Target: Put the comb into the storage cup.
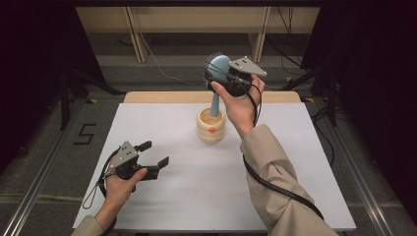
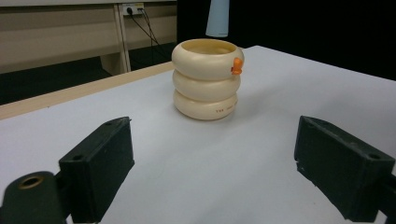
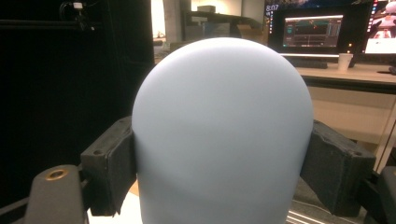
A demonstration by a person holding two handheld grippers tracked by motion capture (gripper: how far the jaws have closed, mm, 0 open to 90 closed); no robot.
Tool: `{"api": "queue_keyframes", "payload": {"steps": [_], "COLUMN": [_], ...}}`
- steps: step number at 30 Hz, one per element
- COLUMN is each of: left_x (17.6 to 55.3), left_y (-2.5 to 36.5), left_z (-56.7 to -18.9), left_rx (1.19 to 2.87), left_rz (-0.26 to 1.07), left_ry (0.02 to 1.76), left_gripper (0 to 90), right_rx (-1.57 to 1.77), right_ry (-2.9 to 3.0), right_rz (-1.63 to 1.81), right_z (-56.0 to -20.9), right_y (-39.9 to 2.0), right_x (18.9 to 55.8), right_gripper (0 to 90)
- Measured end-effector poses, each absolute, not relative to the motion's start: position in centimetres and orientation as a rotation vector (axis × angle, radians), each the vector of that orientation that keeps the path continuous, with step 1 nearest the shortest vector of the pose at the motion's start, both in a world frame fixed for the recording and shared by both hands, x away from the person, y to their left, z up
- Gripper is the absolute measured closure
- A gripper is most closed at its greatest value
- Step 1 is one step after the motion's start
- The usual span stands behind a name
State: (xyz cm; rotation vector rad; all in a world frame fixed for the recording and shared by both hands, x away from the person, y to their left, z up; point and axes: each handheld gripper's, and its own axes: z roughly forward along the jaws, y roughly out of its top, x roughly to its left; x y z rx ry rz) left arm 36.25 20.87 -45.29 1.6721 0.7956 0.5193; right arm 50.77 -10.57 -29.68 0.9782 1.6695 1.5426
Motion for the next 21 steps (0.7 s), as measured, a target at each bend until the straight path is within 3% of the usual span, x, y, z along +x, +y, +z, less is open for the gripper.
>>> {"api": "queue_keyframes", "payload": {"steps": [21], "left_x": [36.2], "left_y": [20.9], "left_z": [-45.2], "left_rx": [1.671], "left_rz": [0.519], "left_ry": [0.793], "left_gripper": [11.4], "right_rx": [0.993], "right_ry": [1.676], "right_rz": [1.527], "right_z": [-30.8], "right_y": [-10.4], "right_x": [51.4], "right_gripper": [20.2]}}
